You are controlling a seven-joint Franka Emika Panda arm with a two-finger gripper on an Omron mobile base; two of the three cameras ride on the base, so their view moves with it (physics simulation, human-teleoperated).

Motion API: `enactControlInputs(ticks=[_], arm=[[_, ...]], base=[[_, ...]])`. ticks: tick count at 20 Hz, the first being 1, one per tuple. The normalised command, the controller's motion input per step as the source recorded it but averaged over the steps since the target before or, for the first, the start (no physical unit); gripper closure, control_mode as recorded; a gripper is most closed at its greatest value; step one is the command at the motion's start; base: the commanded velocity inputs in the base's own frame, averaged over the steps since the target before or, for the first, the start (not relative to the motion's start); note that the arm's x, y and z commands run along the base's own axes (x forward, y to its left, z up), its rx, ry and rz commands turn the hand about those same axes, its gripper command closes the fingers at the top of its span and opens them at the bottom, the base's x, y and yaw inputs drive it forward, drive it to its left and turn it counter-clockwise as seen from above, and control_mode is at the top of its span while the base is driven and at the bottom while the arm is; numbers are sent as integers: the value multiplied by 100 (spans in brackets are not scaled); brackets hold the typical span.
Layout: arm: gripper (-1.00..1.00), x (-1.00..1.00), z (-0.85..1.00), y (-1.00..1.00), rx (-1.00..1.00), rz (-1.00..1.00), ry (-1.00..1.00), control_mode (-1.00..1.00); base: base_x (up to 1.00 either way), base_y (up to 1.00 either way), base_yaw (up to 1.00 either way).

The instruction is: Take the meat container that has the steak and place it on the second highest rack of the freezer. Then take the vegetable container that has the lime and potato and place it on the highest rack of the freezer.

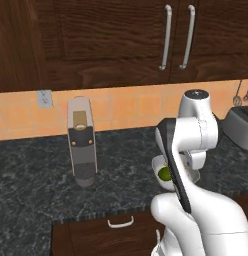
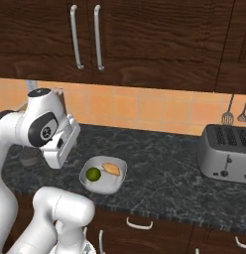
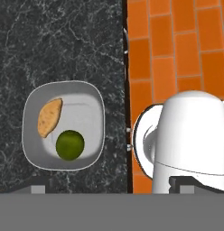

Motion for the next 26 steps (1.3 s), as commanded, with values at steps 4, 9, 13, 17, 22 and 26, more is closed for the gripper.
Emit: enactControlInputs(ticks=[4, 9, 13, 17, 22, 26], arm=[[-100, 0, 0, 0, 0, 0, 0, 100], [-100, 0, 0, 0, 0, 0, 0, 100], [-100, 1, -30, -71, 5, 1, 0, -100], [-100, 26, -57, -83, 12, 10, 0, -100], [-100, 47, -69, -50, 11, 21, 0, -100], [-100, 27, -69, -8, 4, 26, 3, -100]], base=[[0, 12, -3], [0, -7, 0], [0, 0, 0], [0, 0, 0], [0, 0, 0], [0, 0, 0]])
